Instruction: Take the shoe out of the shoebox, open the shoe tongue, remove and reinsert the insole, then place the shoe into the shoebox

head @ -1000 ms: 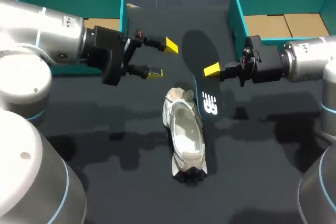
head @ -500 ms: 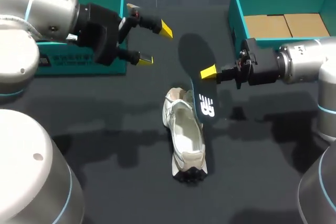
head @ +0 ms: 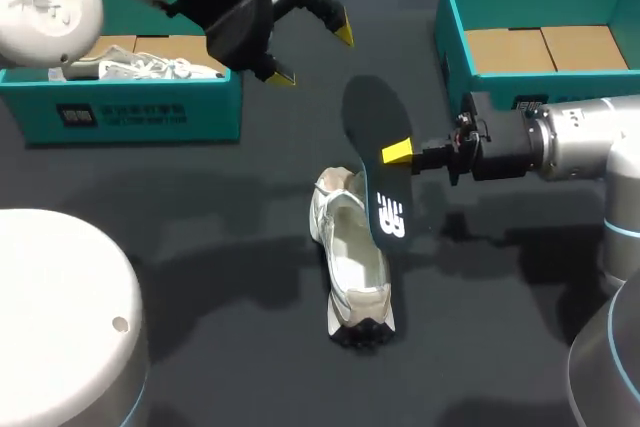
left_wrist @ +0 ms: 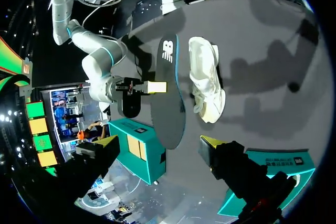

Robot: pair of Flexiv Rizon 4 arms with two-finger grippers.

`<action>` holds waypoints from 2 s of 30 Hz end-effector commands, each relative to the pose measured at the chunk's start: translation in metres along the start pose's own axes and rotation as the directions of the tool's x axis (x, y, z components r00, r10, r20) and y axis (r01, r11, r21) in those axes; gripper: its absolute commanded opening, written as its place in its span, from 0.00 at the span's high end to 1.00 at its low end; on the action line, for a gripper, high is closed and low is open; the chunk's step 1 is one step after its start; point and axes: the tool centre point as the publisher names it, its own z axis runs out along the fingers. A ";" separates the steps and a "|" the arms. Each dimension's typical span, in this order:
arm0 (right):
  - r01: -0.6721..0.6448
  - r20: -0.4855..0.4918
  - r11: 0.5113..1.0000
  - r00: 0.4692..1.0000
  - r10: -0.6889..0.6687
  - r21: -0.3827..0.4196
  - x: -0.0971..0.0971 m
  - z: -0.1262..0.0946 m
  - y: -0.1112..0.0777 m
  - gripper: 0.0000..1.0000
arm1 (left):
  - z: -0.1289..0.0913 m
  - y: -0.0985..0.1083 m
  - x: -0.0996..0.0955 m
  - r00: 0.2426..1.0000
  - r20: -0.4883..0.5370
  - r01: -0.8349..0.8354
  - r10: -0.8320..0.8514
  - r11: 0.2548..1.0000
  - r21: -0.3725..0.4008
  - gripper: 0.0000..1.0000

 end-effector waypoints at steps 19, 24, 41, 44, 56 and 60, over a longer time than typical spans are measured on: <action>0.000 0.004 1.000 1.000 0.000 -0.003 0.001 0.000 -0.002 1.00 | 0.022 0.014 -0.047 0.766 -0.642 0.037 -0.005 0.999 0.037 0.00; 0.000 0.004 1.000 1.000 0.000 -0.003 0.001 0.000 -0.002 1.00 | 0.034 0.017 -0.051 0.711 -0.703 0.038 0.001 0.998 0.040 0.00; 0.000 0.004 1.000 1.000 0.000 -0.003 0.001 0.000 -0.002 1.00 | 0.067 0.026 -0.062 0.642 -0.766 0.034 0.041 0.996 0.082 0.00; 0.000 0.004 1.000 1.000 0.000 -0.003 0.001 0.000 -0.002 1.00 | 0.072 0.026 -0.062 0.631 -0.775 0.037 0.043 0.996 0.086 0.00; 0.000 0.004 1.000 1.000 0.000 -0.003 0.001 0.000 -0.002 1.00 | 0.070 0.024 -0.050 0.666 -0.746 0.072 0.017 0.994 0.087 0.00; 0.000 0.004 1.000 1.000 0.000 -0.003 0.001 0.000 -0.002 1.00 | 0.061 0.023 -0.042 0.706 -0.708 0.082 -0.013 0.995 0.064 0.00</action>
